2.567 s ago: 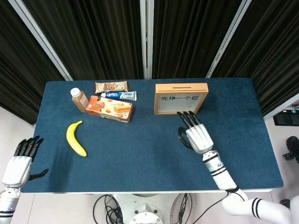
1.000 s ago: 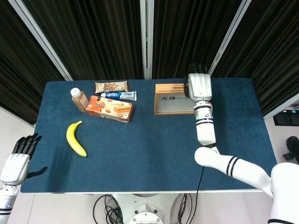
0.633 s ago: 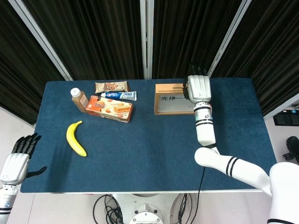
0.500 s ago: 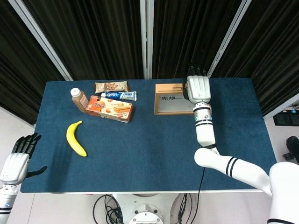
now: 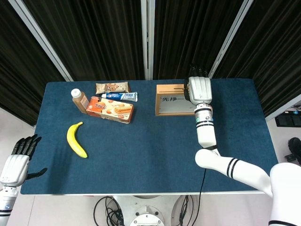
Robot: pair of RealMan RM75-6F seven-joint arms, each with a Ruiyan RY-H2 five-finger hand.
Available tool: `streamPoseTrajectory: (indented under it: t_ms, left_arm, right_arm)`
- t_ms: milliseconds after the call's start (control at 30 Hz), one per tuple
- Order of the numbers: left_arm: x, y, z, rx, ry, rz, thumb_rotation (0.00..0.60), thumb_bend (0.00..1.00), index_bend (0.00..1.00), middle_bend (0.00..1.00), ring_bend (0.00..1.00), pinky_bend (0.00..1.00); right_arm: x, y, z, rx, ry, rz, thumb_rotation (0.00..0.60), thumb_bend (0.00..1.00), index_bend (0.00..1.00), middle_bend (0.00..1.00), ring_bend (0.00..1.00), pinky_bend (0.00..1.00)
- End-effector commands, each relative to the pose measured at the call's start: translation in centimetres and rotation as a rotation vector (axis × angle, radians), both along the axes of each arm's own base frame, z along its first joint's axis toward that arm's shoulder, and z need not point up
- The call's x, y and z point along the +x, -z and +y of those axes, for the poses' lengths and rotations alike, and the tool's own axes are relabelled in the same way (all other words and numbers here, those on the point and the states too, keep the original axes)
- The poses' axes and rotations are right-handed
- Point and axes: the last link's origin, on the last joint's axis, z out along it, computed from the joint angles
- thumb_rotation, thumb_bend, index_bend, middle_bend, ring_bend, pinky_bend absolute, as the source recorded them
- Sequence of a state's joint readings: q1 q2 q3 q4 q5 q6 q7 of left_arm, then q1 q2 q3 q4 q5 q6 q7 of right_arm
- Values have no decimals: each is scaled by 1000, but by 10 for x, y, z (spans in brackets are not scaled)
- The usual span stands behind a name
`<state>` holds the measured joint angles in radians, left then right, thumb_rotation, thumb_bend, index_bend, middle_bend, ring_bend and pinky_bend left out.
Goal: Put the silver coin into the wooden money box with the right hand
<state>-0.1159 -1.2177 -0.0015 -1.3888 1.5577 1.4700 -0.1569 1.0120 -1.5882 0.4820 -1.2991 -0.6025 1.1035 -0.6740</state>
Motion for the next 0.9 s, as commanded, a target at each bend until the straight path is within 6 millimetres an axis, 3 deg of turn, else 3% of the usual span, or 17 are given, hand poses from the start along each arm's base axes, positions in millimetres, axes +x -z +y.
streamPoseTrajectory:
  t_ms: [33, 67, 133, 400, 533, 633, 700, 900]
  left_arm:
    - [0, 0, 0, 1, -1, 0, 600, 123, 27, 0, 0, 0]
    - [0, 0, 0, 2, -1, 0, 600, 123, 27, 0, 0, 0]
    - [0, -1, 0, 3, -1, -1, 600, 123, 27, 0, 0, 0]
    - [1, 0, 0, 4, 0, -1, 600, 122, 27, 0, 0, 0]
    - [1, 0, 1, 5, 0, -1, 600, 122, 27, 0, 0, 0]
    - [1, 0, 2, 9, 2, -3, 600, 123, 27, 0, 0, 0]
    - [2, -1, 2, 14, 3, -3, 600, 123, 26, 0, 0, 0]
    - [6, -1, 2, 24, 13, 6, 600, 122, 26, 0, 0, 0]
  right_arm:
    - [0, -1, 0, 8, 1, -8, 600, 355, 144, 24, 0, 0]
    - [-1, -1, 0, 9, -1, -8, 600, 352, 65, 14, 0, 0]
    - [-1, -2, 0, 9, -3, -9, 600, 348, 2, 2, 0, 0]
    - [0, -12, 8, -7, -45, -46, 600, 333, 0, 0, 0, 0]
    - [-4, -29, 26, -48, -106, -67, 600, 330, 0, 0, 0, 0]
    - [-20, -46, 56, -102, -171, -45, 600, 327, 0, 0, 0, 0]
    - [-42, -55, 84, -137, -199, -1, 600, 327, 0, 0, 0, 0]
    - [-130, -57, 177, -177, -132, 133, 600, 324, 0, 0, 0, 0]
